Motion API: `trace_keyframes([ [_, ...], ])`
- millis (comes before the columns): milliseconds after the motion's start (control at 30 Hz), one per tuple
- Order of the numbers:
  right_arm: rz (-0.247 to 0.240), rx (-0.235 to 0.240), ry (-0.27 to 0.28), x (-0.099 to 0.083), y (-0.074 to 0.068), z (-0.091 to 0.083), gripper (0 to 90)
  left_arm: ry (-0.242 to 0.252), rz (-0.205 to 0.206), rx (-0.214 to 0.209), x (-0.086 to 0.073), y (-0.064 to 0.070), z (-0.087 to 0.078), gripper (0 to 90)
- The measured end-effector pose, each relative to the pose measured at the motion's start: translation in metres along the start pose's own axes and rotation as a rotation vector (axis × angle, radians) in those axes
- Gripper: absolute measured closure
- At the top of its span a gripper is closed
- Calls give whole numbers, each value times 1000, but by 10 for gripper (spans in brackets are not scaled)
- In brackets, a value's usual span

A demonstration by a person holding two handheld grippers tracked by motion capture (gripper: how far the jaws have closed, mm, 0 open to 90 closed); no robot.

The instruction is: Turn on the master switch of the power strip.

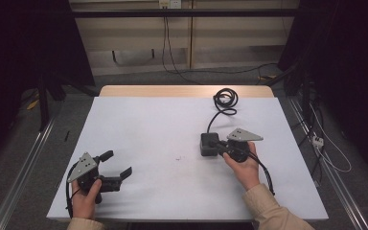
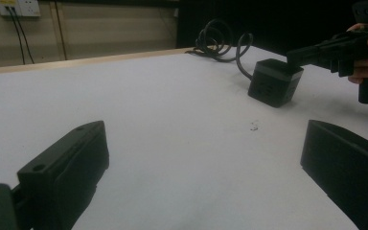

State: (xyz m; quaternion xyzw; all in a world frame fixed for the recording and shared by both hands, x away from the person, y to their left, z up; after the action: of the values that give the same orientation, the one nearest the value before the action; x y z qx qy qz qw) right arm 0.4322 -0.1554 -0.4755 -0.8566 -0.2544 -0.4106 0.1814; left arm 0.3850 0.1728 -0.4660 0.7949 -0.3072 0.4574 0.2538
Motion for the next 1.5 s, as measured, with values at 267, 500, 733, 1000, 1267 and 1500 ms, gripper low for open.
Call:
trace_keyframes([
  [267, -6, -8, -4, 0, -1, 0, 900, 0, 1, -2, 0, 1, 1, 24],
  [500, -6, -12, -4, 0, -1, 0, 900, 1, 1, -1, 1, 1, 1, 24],
  [733, -5, -14, -5, 0, -1, 0, 900, 1, 0, -2, 1, 2, 1, 24],
  [1000, -5, -20, -4, 0, -1, 0, 900, 1, 0, 0, 1, 2, 1, 24],
  [1267, -1, -24, -6, 0, -1, 0, 900, 1, 0, -1, 1, 2, 2, 24],
  [1500, 3, -29, -13, 0, -1, 1, 900, 0, 3, -1, 1, 2, 2, 24],
])
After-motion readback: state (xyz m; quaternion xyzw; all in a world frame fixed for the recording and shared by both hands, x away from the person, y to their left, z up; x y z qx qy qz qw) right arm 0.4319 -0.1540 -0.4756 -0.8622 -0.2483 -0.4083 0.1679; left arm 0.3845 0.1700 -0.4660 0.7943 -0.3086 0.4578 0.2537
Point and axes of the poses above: each handheld gripper's, and its own axes: z roughly forward along the jaws, x roughly out of its top, y roughly to its right, the point moved 9 cm from there along z, roughly forward along the jaws, and after that the axes turned 13 degrees about -y, right-handed, at the moved point
